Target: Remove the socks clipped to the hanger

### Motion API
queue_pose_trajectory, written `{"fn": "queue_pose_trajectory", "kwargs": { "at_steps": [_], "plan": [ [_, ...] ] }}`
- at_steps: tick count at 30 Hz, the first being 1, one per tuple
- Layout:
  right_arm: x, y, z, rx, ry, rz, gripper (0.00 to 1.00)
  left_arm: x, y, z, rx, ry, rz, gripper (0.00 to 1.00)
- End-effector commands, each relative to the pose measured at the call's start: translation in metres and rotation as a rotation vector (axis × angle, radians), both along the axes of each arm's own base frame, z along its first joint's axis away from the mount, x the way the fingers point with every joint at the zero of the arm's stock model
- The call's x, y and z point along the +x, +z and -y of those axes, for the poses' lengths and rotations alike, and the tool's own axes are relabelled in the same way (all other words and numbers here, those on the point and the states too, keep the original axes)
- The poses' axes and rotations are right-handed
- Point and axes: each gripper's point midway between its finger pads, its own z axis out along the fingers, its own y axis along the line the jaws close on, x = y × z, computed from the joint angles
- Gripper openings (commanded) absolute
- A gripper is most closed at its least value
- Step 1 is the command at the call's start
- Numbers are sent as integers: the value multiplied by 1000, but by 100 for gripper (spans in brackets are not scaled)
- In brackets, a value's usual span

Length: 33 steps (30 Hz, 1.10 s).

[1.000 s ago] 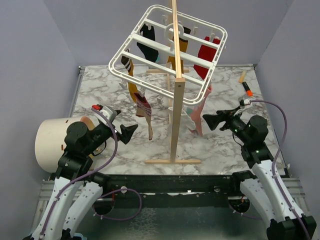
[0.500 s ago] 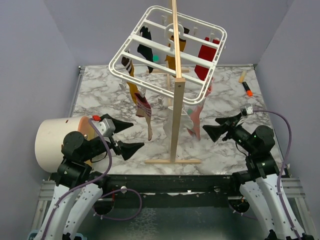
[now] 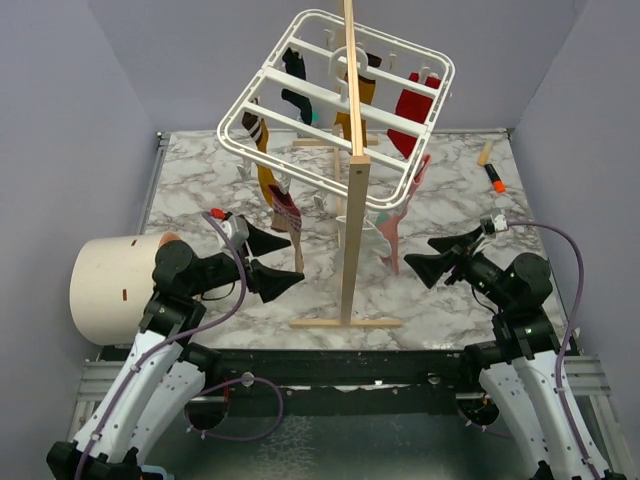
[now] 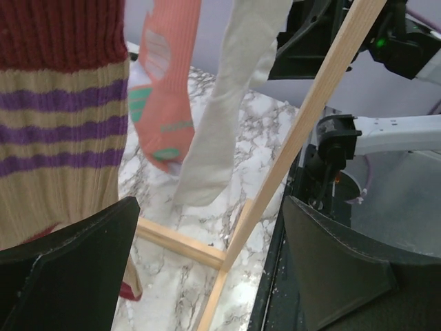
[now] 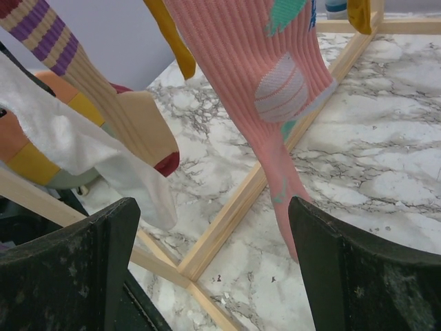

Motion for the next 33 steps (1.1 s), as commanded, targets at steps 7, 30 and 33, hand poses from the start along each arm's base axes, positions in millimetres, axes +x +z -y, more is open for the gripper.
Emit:
{"fn": "queue_pose_trajectory", "kwargs": {
  "at_steps": [7,30,33],
  "plan": [
    [-3,14,-7,6,51,43,96,-39,12,66,-6,-355,21,79],
    [0,-4,-4,-13,29,24,96,-8,1,113,68,-99,154,46],
    [1,-5,-3,-13,23,24,96,-6,-2,115,77,-97,151,28]
  ]
}}
